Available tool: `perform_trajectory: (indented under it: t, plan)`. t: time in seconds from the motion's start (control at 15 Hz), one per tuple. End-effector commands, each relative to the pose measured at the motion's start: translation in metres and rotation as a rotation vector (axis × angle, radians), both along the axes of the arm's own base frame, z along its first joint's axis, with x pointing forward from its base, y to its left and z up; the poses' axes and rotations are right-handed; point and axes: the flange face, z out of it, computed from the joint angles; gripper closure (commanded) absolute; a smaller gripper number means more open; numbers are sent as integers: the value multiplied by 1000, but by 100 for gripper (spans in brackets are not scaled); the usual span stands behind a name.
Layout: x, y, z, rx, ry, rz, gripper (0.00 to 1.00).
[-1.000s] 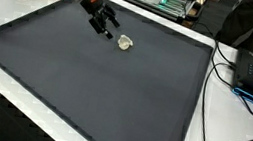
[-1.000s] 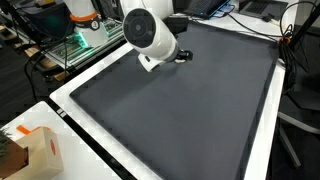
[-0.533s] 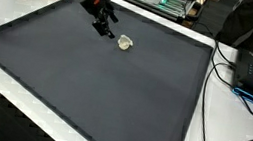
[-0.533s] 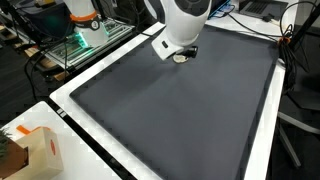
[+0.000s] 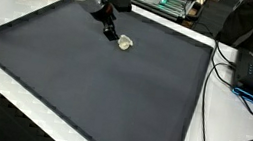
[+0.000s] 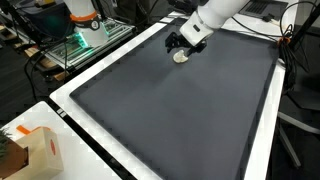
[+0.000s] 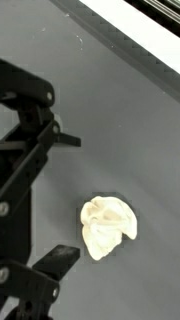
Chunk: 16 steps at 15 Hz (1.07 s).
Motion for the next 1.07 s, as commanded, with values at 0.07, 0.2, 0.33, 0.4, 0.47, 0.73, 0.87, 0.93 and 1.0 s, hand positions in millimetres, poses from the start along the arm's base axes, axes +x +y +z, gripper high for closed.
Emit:
perform_trajectory:
  t: [0.07, 0.2, 0.33, 0.4, 0.47, 0.73, 0.87, 0.93, 1.0]
  plan:
    - [14, 54, -3, -134, 42, 191, 0]
    - [17, 79, -3, -197, 48, 279, 0]
    - [18, 103, -4, -261, 46, 363, 0]
    - [18, 115, -6, -296, 45, 405, 0]
    - [18, 125, -7, -329, 41, 441, 0]
    - [14, 156, -15, -446, 37, 558, 0]
    - [10, 168, -19, -507, 31, 598, 0]
    - [8, 174, -21, -539, 30, 622, 0]
    - [5, 180, -24, -571, 32, 645, 0]
